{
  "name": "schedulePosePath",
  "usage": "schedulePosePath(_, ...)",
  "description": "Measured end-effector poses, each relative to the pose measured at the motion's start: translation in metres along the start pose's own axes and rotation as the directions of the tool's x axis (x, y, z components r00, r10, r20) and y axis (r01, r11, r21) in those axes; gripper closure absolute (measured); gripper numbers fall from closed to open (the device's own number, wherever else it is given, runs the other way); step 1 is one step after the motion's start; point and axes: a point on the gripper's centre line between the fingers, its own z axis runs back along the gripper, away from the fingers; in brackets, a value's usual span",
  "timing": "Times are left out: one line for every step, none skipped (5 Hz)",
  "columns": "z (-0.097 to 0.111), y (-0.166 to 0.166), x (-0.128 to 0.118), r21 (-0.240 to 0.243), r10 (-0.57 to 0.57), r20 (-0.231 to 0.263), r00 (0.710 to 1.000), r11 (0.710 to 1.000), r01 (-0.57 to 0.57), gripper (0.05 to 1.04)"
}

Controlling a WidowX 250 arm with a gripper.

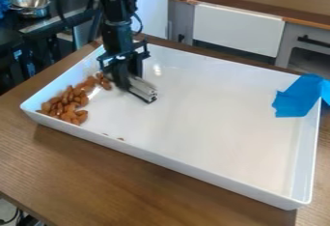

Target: Sweep into pile

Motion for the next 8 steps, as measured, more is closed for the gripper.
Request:
schedulePosePath(0.001,0.007,-0.009,0.001,0.002,-0.026,1.000,1.000,-0.002,0.702)
schedulePosePath(-0.002,0.010,-0.014,0.007,0.005,-0.030,1.000,1.000,-0.005,0.702)
schedulePosePath(0.000,0.012,-0.018,-0.003,0.013,-0.036,0.999,1.000,-0.013,0.702)
schedulePosePath(0.003,0.024,-0.012,-0.004,0.048,-0.044,0.998,0.999,-0.048,0.702)
schedulePosePath(0.008,0.045,-0.005,-0.018,0.077,-0.029,0.997,0.997,-0.077,0.702)
schedulePosePath(0.009,0.061,-0.004,-0.032,0.066,-0.009,0.998,0.997,-0.066,0.702)
schedulePosePath(0.012,0.069,-0.006,-0.034,0.047,0.009,0.999,0.998,-0.047,0.702)
schedulePosePath(0.021,0.061,-0.018,-0.071,0.011,0.007,1.000,0.997,-0.011,0.702)
